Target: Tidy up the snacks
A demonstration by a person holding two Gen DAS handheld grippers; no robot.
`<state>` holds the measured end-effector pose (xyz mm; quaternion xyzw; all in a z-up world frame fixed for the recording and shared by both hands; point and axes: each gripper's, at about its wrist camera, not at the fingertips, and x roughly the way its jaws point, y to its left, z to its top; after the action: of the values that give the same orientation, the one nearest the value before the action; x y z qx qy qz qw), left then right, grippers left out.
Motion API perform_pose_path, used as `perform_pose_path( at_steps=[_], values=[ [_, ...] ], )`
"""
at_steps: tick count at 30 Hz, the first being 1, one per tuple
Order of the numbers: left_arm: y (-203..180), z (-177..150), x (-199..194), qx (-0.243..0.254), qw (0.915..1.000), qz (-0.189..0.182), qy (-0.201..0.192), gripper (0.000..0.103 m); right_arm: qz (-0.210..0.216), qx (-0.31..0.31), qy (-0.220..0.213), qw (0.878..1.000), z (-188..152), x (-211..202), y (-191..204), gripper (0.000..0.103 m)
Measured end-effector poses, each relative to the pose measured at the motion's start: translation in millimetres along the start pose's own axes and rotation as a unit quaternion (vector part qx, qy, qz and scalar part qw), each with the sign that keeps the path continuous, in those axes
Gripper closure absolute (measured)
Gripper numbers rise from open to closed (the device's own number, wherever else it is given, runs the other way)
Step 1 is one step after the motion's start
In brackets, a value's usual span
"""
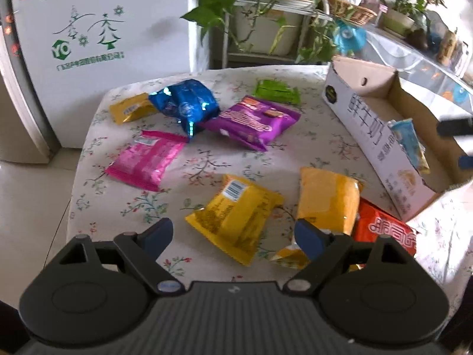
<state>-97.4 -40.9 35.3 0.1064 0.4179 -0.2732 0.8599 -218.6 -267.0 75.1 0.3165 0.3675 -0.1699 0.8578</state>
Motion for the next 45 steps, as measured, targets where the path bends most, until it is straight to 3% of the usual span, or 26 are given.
perform_pose_path(
  at_steps=[6,10,15,20,27,35,40,45],
  values=[
    [-3,0,4,-0.001,0.9996,-0.013,0.025,0.013,-0.019,0.013,0.027,0.999,-32,-4,-1,0.009],
    [-2,-3,5,0.0,0.9991,-0.016,0.039,0.01,-0.019,0.057,0.07,0.996,-45,11,-7,0.009],
    [7,-5,6,-0.043,0.9973,-0.043,0.042,0.01,-0.029,0.083,0.1,0.991,-60,25,-8,0.009],
    [8,-3,4,-0.049,0.9979,-0.031,0.029,0.01,-0.028,0.084,0.104,0.991,-68,36,1,0.009],
    [4,-3,2,-0.021,0.9997,-0.007,0.005,0.01,-0.018,0.093,0.098,0.991,-67,56,14,0.011],
    [0,-3,1,0.003,0.9997,0.021,-0.014,0.01,-0.043,0.032,0.095,0.994,-70,69,36,0.013],
    [-3,-4,1,0.012,0.9997,0.012,-0.018,0.01,-0.069,-0.001,0.089,0.994,-73,65,37,0.027],
    [-14,-3,-1,0.034,0.9987,-0.022,-0.032,0.01,-0.086,0.044,0.099,0.99,-72,55,15,0.028]
  ],
)
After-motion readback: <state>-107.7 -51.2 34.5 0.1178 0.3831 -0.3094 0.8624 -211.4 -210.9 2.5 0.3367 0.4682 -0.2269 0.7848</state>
